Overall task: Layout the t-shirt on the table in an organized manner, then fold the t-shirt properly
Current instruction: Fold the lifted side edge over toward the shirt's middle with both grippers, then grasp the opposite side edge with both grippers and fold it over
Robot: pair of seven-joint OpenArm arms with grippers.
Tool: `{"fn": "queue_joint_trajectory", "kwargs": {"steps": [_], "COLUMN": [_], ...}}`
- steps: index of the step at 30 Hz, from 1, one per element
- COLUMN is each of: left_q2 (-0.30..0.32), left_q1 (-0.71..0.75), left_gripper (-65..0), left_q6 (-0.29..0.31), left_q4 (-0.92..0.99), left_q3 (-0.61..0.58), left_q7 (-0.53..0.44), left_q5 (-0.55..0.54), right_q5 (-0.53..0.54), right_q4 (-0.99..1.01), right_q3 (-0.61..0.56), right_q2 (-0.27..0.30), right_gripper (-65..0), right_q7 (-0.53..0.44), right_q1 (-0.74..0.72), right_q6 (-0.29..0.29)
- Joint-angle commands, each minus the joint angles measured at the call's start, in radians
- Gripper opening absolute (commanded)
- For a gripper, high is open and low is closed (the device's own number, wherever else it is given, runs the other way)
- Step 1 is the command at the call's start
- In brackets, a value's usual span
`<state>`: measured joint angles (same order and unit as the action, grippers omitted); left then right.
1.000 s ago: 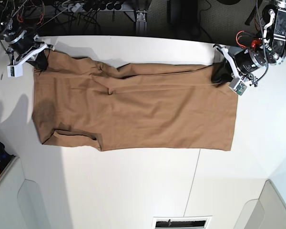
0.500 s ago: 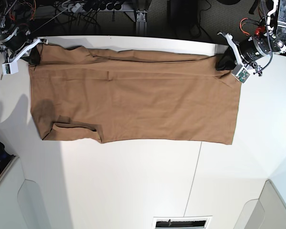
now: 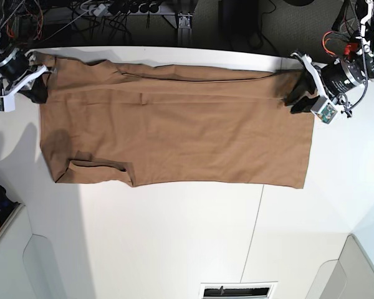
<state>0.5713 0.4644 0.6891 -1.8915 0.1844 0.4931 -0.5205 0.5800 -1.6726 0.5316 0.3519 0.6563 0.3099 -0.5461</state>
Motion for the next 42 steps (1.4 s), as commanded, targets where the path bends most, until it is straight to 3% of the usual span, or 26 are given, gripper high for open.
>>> {"fn": "queue_joint_trajectory", "kwargs": {"steps": [1,4,6,8,11,19,25,36,42], "left_q2": [0.019,0.028,0.033,0.04,0.041,0.041,0.027,-0.057,-0.085], "left_q1": [-0.01,-0.068,-0.128,-0.2,-0.317,-0.649,-0.82,-0.86,-0.861], "left_gripper": [-47.7,-40.8,-32.8,-29.0,-28.9,-28.9,-28.9,-28.9,-28.9], "left_q6": [0.009,0.009,0.009,-0.017,-0.023,-0.023,-0.023,-0.009,-0.012], "left_q4": [-0.017,-0.003,0.028,0.087,0.216,0.656,0.962,1.085,1.096], "left_q3": [0.021,0.038,0.037,0.037,0.036,-0.092,-0.154,-0.154,-0.154], "left_q7": [-0.022,-0.026,-0.025,-0.025,-0.025,-0.018,-0.026,-0.023,-0.025], "left_q5": [-0.024,-0.043,-0.069,-0.098,-0.135,-0.179,-0.179,-0.129,-0.13], "right_q5": [0.014,0.003,-0.019,-0.04,-0.074,-0.144,-0.209,-0.259,-0.227], "right_q4": [-0.018,-0.018,-0.016,-0.008,0.05,0.431,0.637,0.742,0.743], "right_q3": [0.01,0.01,0.01,0.01,0.01,0.009,-0.008,-0.137,-0.152], "right_q2": [0.017,0.017,0.017,0.017,0.017,0.019,0.019,0.016,0.016], "right_gripper": [-60.8,-42.3,-37.4,-37.2,-37.2,-37.2,-37.2,-37.2,-37.2], "right_q7": [-0.02,-0.026,-0.033,-0.035,-0.048,-0.101,-0.135,-0.167,-0.166], "right_q1": [-0.021,-0.084,-0.133,-0.187,-0.279,-0.568,-0.686,-0.697,-0.697], "right_q6": [0.001,0.002,0.006,0.029,0.053,0.053,0.052,0.052,0.031]}}
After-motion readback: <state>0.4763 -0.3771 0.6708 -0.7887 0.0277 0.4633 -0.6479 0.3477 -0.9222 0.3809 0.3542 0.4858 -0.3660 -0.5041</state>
